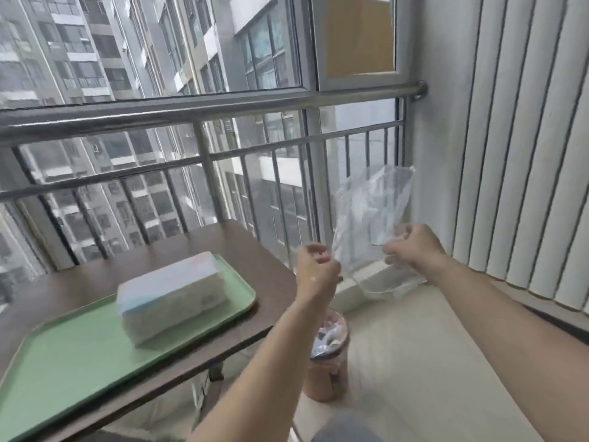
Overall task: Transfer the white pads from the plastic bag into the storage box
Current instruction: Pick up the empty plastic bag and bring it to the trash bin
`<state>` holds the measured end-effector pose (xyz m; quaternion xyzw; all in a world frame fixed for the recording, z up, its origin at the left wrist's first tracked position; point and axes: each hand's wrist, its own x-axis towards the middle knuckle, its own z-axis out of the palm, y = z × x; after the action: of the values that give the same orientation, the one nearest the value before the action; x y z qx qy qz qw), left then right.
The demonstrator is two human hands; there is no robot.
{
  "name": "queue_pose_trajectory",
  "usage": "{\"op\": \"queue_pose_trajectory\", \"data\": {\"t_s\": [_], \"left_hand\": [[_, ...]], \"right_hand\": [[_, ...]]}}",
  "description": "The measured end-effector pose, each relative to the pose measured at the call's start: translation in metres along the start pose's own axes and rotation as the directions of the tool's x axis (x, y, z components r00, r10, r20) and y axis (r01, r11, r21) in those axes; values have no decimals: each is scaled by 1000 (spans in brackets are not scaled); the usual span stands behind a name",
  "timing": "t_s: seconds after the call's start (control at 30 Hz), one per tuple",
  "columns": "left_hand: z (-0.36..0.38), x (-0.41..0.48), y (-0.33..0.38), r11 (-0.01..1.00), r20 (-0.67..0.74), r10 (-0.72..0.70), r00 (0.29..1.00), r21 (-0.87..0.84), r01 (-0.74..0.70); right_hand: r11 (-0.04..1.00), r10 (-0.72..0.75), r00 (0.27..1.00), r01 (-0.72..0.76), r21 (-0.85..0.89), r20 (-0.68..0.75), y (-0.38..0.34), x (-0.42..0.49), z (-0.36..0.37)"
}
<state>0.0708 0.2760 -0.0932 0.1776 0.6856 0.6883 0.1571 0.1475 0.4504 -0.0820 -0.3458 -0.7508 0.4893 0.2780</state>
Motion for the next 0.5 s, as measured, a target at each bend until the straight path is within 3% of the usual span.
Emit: {"op": "queue_pose_trajectory", "data": {"t_s": [0.1,0.23,0.37,0.5], "left_hand": [[33,6,-44,991,31,-75,997,114,71],[47,23,-91,945,-21,-159,987,285,158],[38,48,-120,918,-147,-251,957,276,284],[19,82,-152,879,-197,-241,950,371,299]], "right_hand": [[983,46,991,-67,-173,-123,43,16,-11],[975,120,991,-128,-180,-54,90,34,-7],[980,108,994,-110,-164,-17,119,50,24],[976,133,991,-126,-179,28,140,68,67]]}}
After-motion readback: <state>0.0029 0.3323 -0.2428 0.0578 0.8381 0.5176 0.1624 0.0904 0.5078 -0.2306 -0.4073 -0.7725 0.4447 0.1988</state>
